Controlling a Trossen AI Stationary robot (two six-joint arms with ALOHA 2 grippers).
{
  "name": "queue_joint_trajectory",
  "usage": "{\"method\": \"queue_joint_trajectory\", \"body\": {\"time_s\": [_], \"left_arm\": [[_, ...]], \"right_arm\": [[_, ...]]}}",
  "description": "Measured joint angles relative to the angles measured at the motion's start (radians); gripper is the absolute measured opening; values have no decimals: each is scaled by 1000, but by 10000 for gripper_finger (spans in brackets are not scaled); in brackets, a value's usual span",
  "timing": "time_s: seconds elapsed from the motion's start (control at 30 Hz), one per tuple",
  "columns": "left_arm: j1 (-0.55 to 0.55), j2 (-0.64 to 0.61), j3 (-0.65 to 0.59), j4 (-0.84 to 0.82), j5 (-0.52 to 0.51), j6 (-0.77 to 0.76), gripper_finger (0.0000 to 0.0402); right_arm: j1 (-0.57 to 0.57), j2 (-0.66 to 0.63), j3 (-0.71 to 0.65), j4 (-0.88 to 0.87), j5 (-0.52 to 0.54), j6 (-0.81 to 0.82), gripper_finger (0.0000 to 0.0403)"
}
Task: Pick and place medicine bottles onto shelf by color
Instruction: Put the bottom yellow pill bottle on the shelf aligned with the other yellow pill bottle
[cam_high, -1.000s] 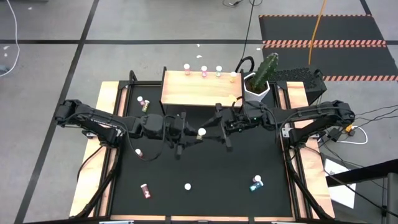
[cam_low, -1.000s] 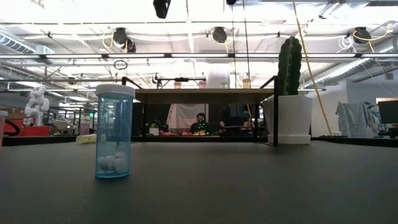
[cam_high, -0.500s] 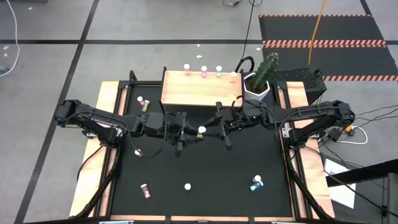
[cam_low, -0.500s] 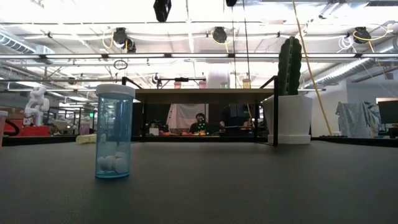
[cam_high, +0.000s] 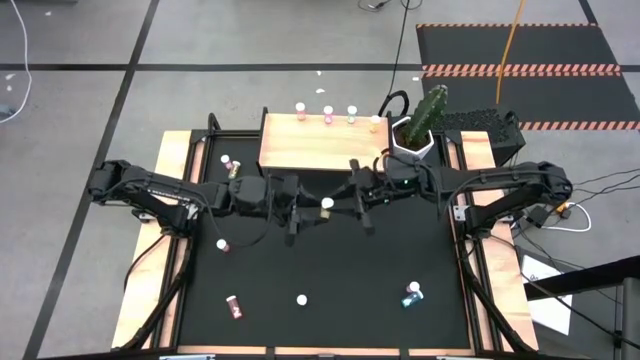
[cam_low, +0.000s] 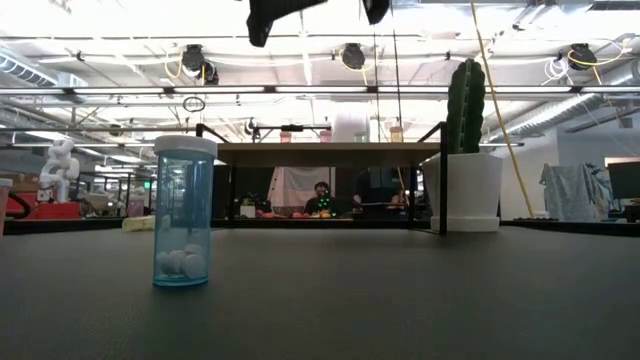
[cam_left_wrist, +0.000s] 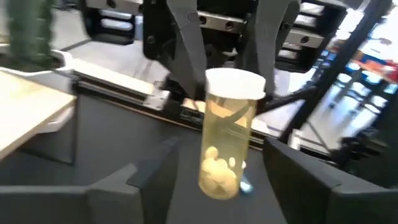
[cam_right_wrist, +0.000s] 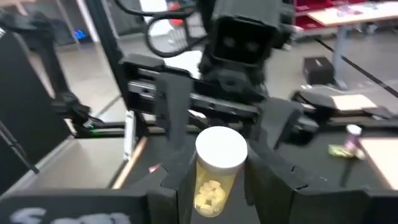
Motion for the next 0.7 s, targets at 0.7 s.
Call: {"method": "queue_joint_trajectory", "body": {"time_s": [0.7], "left_arm": [[76, 0, 0, -51, -85, -1, 344]], "right_arm": [[-464, -330, -218, -203, 242, -309, 120]]}}
